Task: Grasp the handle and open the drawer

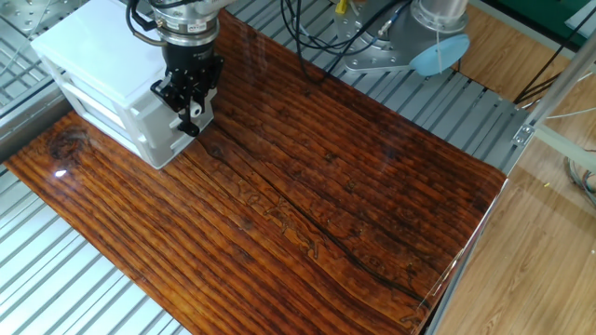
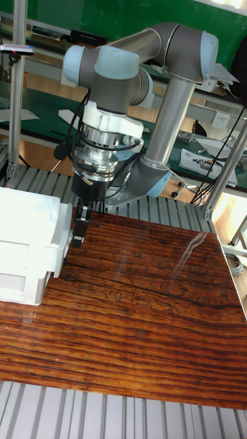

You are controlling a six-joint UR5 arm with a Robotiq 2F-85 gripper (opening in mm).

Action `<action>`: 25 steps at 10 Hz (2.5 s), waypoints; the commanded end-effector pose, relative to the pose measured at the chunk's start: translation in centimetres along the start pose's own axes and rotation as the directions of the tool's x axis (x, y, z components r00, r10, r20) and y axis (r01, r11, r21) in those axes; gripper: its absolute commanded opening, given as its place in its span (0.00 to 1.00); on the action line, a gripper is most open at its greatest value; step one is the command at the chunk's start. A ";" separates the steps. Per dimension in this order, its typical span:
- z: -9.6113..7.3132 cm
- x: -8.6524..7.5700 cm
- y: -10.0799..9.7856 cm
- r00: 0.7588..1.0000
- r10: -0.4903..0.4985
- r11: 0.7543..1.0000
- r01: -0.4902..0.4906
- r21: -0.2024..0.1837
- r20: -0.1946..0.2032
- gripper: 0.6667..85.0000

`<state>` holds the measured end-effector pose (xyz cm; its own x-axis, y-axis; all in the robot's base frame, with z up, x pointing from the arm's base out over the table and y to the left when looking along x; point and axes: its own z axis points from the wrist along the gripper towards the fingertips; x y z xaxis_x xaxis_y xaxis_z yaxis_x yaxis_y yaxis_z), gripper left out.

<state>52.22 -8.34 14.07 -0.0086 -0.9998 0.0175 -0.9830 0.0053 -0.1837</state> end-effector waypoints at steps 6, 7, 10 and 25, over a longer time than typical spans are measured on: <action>-0.2 -1.9 -0.6 0.999 0.034 0.999 -0.034 -0.001 0.013 0.38; -0.1 -1.8 -0.7 0.999 0.034 0.999 -0.034 0.003 0.011 0.38; 0.1 -1.9 -0.7 0.999 0.034 0.999 -0.034 0.003 0.010 0.35; 0.4 -4.1 -1.8 0.997 0.078 0.997 -0.078 0.003 0.019 0.35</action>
<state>53.79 -4.87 14.04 -0.0653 -0.9978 0.0079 -0.9809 0.0627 -0.1840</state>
